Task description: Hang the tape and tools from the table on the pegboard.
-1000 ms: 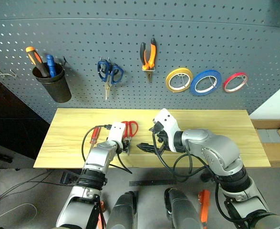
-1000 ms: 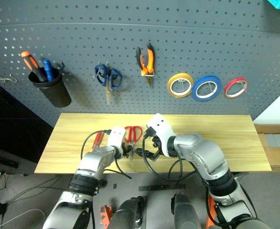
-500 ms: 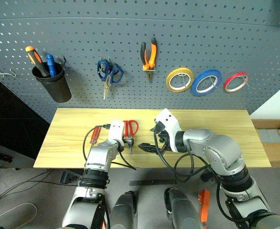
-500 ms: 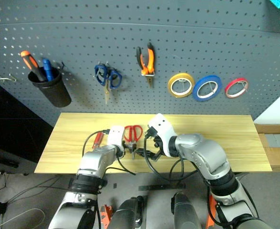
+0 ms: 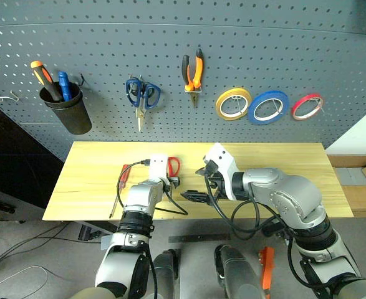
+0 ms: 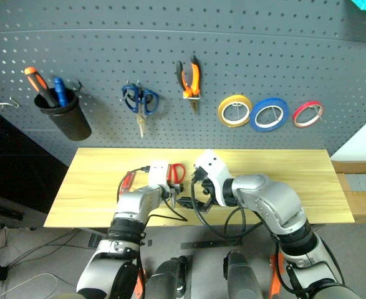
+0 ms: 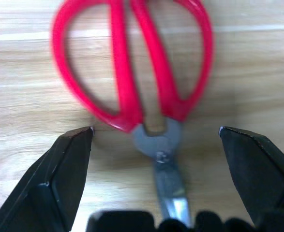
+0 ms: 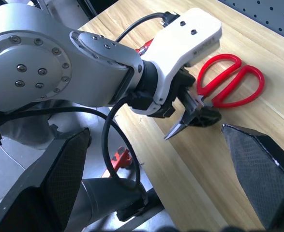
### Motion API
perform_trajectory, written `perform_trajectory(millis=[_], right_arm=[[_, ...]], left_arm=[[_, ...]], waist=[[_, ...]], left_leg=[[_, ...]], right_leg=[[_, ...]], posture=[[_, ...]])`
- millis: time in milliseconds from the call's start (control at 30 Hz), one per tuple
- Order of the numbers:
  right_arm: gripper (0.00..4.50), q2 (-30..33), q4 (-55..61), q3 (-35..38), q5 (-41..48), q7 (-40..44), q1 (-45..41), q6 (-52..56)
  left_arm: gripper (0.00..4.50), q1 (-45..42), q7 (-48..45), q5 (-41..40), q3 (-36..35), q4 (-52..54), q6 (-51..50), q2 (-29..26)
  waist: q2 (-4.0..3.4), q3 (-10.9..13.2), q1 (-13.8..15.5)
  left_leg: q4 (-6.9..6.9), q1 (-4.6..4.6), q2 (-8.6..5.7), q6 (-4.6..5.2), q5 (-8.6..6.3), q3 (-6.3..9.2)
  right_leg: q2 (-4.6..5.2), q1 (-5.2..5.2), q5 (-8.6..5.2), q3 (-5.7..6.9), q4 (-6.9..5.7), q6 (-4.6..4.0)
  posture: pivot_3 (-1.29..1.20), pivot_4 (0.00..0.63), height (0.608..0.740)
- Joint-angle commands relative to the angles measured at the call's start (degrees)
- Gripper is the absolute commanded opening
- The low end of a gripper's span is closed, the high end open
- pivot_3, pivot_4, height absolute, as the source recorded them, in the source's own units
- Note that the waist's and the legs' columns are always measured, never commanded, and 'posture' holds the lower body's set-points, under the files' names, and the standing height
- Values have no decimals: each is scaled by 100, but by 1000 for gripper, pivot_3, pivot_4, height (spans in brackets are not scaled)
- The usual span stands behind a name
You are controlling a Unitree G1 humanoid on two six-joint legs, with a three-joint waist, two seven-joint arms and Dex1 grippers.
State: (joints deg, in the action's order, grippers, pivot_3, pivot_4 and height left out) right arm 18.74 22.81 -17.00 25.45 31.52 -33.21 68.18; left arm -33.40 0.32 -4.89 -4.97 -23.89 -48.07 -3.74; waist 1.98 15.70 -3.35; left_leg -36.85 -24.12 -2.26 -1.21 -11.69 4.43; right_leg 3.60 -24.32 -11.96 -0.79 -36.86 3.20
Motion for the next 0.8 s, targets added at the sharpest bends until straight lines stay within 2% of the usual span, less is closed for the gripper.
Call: perform_trajectory(millis=[33,233,267,567,800], right_arm=[[4500,1,188,115,55,-49,-119,-37],[4500,15,167,99,24,-126,-124,-63],[4500,21,168,96,9,-148,-121,-72],[4500,169,310,129,-114,-352,-37,-271],[4500,640,908,156,-592,-407,53,-1293]], left_arm=[[3281,78,34,-32,-93,1,115,13],[1112,251,-362,-102,11,107,606,-39],[998,296,-429,-146,-16,149,637,-39],[999,906,-1076,-147,216,919,1119,-345],[999,2347,-1625,-112,358,3230,2852,-825]], waist=[[0,0,1],[0,0,3],[0,0,3],[0,0,-5],[0,0,-6]], left_leg=[[0,0,0,0,0,0],[1,0,0,0,0,1],[1,0,0,0,0,1],[2,-1,1,-1,0,0],[8,-9,4,-3,-3,-4]], right_leg=[[0,0,0,0,0,0],[0,0,0,0,0,0],[1,0,0,0,0,-1],[1,-2,0,-1,1,-1],[10,-11,5,-3,8,-14]], posture=[[-108,232,740],[-113,230,740],[-116,229,740],[-128,228,740],[-141,228,740]])
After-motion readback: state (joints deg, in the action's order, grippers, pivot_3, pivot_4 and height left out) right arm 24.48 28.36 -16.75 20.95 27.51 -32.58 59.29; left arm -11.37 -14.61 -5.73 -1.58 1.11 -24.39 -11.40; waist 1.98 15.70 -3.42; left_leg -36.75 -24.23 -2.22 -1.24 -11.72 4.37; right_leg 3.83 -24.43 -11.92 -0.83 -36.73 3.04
